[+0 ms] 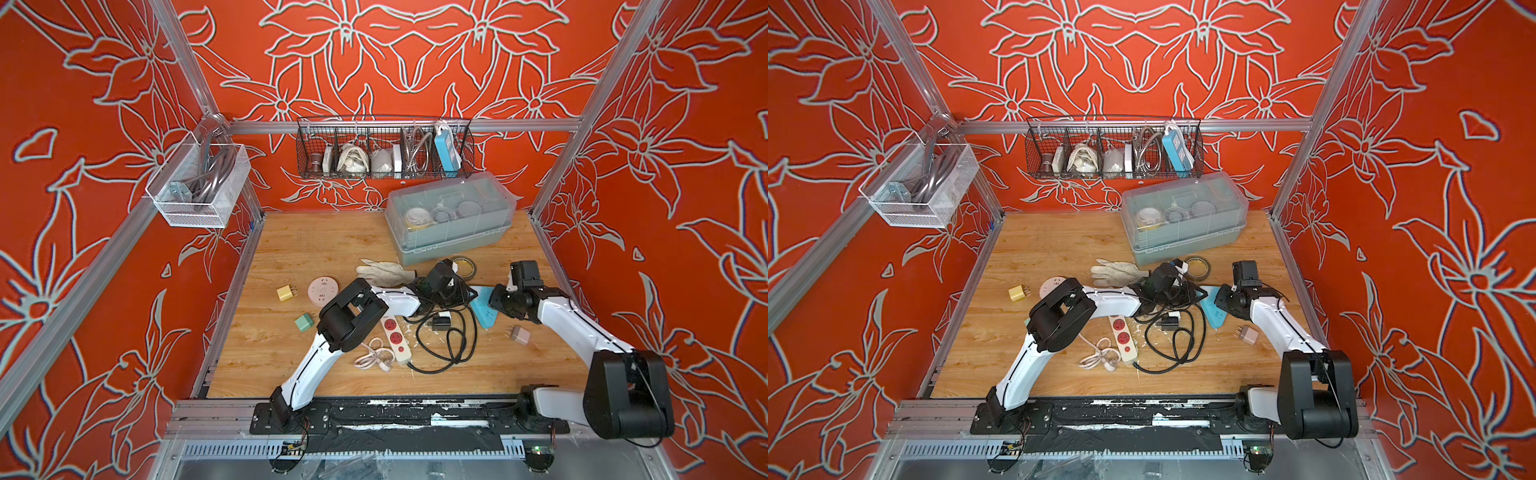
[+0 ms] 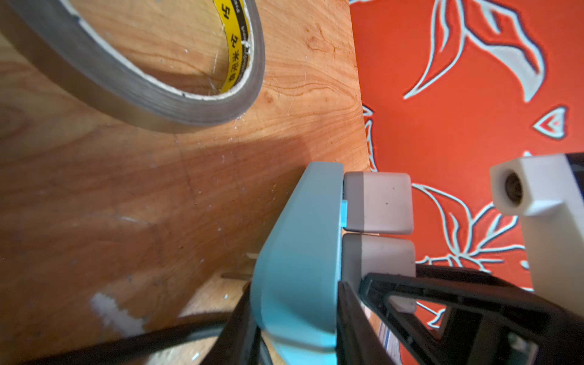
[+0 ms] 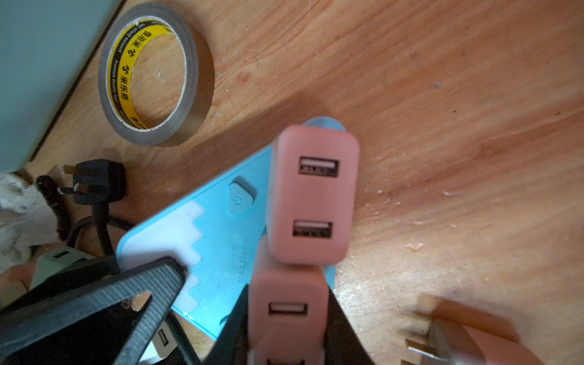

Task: Pull the plug off the socket
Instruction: Remove the plug from the socket.

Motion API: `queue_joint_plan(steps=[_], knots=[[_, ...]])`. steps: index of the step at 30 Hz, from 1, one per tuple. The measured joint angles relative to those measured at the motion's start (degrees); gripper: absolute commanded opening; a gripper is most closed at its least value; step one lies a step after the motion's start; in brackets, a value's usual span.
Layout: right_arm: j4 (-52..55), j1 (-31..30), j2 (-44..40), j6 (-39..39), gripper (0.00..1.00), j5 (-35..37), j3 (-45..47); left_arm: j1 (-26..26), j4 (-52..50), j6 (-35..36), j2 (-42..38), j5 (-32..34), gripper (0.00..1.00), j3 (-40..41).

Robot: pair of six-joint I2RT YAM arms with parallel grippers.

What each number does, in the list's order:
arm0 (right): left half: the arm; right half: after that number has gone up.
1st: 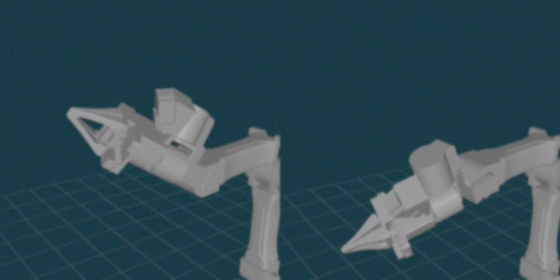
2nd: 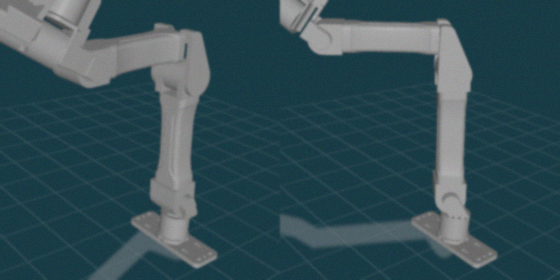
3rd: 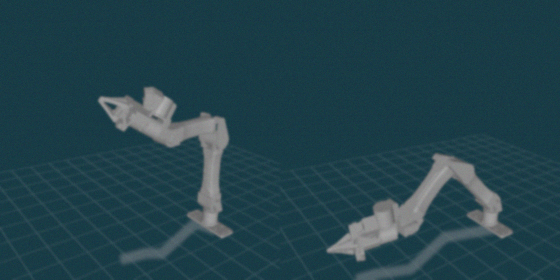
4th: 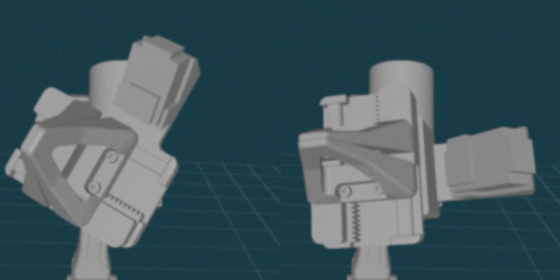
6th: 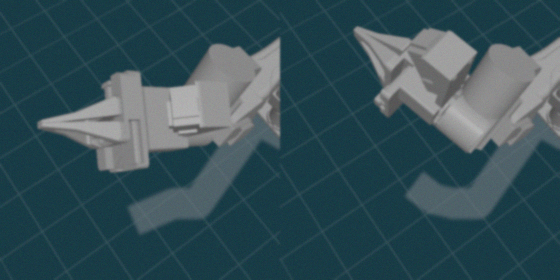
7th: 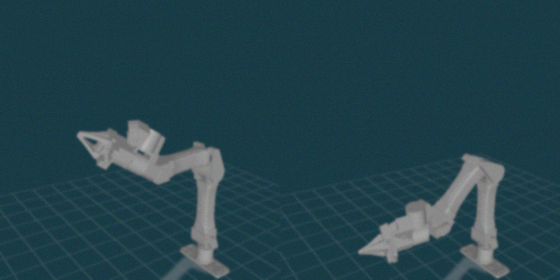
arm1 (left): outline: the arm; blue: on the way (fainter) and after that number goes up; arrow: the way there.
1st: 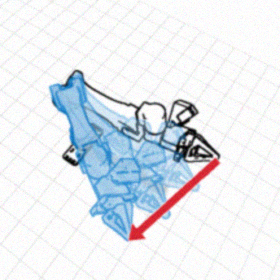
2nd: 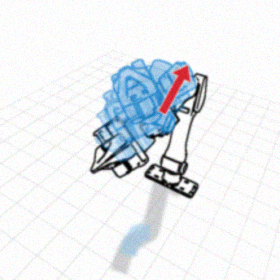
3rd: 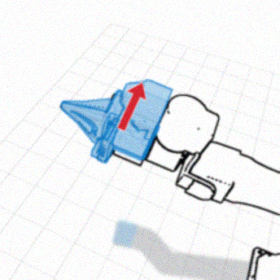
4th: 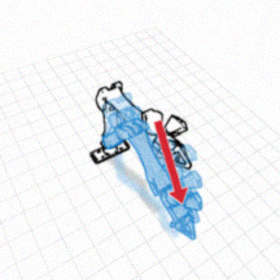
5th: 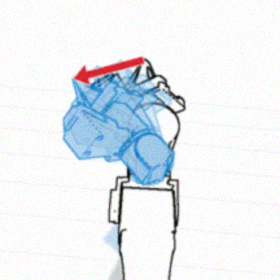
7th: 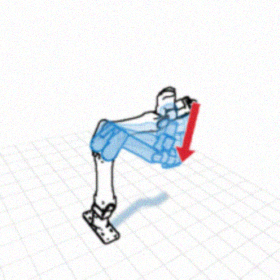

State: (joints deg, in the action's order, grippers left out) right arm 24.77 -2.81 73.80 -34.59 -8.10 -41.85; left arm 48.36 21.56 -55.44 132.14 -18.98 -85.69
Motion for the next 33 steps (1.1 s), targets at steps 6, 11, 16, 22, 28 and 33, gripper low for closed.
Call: queue_joint_plan(steps=[6,11,16,22,28,33], knots=[[-2.2,3.4,-1.4,-2.6,0.0,-5.2,2.1,0.2,0.3,0.0,-0.1,0.6,0.05,0.3],[-2.7,7.5,-1.3,-3.6,0.0,-11.4,2.7,0.4,0.5,0.1,-0.1,1.3,0.05,0.5],[-1.7,9.4,-1.4,-3.3,0.0,-14.4,2.7,0.7,0.4,0.3,-0.1,2.2,0.05,0.4],[3.3,9.6,-1.7,-0.1,0.0,-12.5,1.1,1.4,0.6,0.3,-0.2,1.7,0.05,0.6],[9.1,9.6,-3.2,2.9,0.0,-9.8,-1.4,2.0,0.5,0.1,-0.1,1.3,0.04,0.6],[8.8,9.9,-7.5,2.1,0.0,-10.4,-2.4,1.5,0.5,-0.2,0.1,1.6,0.04,0.6]])
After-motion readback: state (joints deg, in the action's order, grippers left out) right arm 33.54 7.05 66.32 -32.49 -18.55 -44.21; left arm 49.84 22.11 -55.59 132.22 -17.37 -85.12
